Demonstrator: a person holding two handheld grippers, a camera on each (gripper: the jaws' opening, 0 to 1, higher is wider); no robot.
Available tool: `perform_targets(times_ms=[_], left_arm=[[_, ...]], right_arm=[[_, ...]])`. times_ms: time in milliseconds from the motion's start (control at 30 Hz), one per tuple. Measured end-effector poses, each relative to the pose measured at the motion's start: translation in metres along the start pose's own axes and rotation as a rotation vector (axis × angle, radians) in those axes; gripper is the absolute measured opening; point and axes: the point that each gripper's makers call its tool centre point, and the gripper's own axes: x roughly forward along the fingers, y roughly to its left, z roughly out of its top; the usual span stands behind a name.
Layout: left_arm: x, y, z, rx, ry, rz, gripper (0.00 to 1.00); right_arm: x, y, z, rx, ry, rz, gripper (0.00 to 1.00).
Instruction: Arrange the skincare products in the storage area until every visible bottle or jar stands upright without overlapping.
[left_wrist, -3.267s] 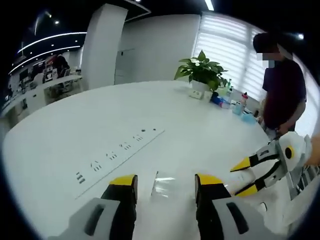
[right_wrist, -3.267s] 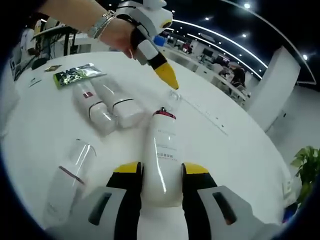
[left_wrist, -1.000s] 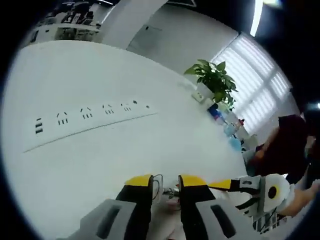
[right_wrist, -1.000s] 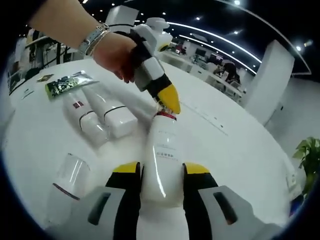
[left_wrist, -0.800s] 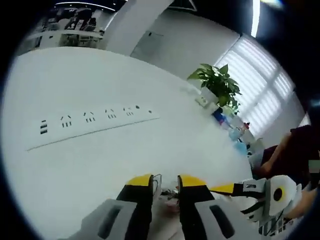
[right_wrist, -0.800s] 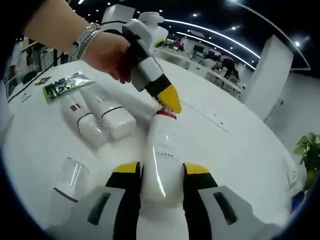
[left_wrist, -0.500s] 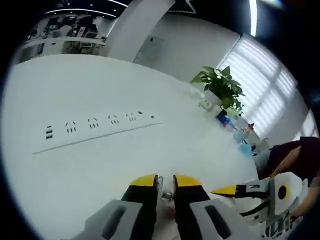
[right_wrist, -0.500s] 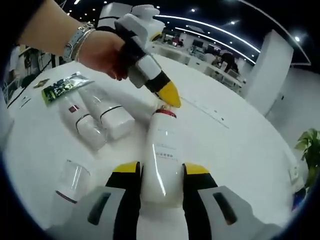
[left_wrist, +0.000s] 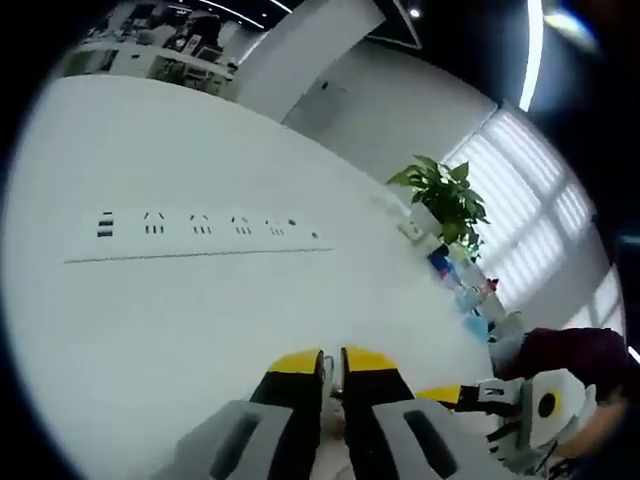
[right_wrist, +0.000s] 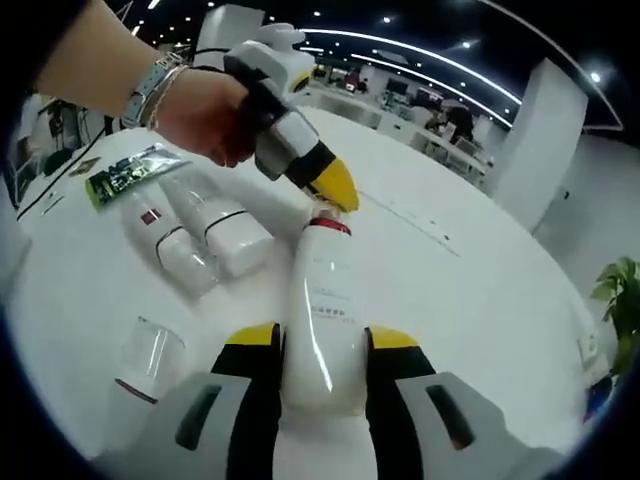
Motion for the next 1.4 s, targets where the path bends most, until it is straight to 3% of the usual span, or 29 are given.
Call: perform_targets(times_ms=[67, 167, 400, 567, 633, 733, 800, 1000, 1200, 1400], left_arm=[[-0.004, 0.001, 0.000, 0.079, 0.006, 0.011, 0.01], [-0.010, -0.001, 0.000, 0.150, 0.010, -0.033, 0.04], [-0.023, 0.017, -0.003, 0.156, 0.069, -0.027, 0.12], [-0.024, 0.009, -0.011, 0.180, 0.146, -0.105, 0.11], [-0.022, 0.001, -0.009, 0.107, 0.174, -0.133, 0.07], [-0.025, 0.003, -0.010, 0.221, 0.207, -0.137, 0.07], [-0.028, 0.002, -0.011, 0.252, 0.231, -0.148, 0.07], [-0.032, 0.003, -0.015, 0.203, 0.248, -0.163, 0.08], [-0.037, 0.006, -0.021, 0.101, 0.269, -0.170, 0.09], [-0.035, 0.002, -0.039, 0.094, 0.350, -0.191, 0.21]], right_arm=[[0.000, 0.001, 0.001, -0.014, -0.006, 0.010, 0.31], [0.001, 0.002, 0.000, -0.016, -0.006, 0.017, 0.31], [0.001, 0.002, 0.002, -0.037, -0.014, 0.040, 0.31], [0.001, 0.002, 0.002, -0.045, -0.013, 0.055, 0.31], [0.002, 0.001, 0.002, -0.047, -0.012, 0.062, 0.31], [0.002, 0.001, 0.002, -0.050, -0.010, 0.069, 0.31], [0.002, 0.001, 0.002, -0.060, -0.013, 0.084, 0.31], [0.003, 0.001, 0.001, -0.064, -0.003, 0.098, 0.30], [0.002, 0.002, 0.001, -0.077, -0.007, 0.096, 0.30], [0.002, 0.002, 0.001, -0.073, -0.005, 0.094, 0.30]])
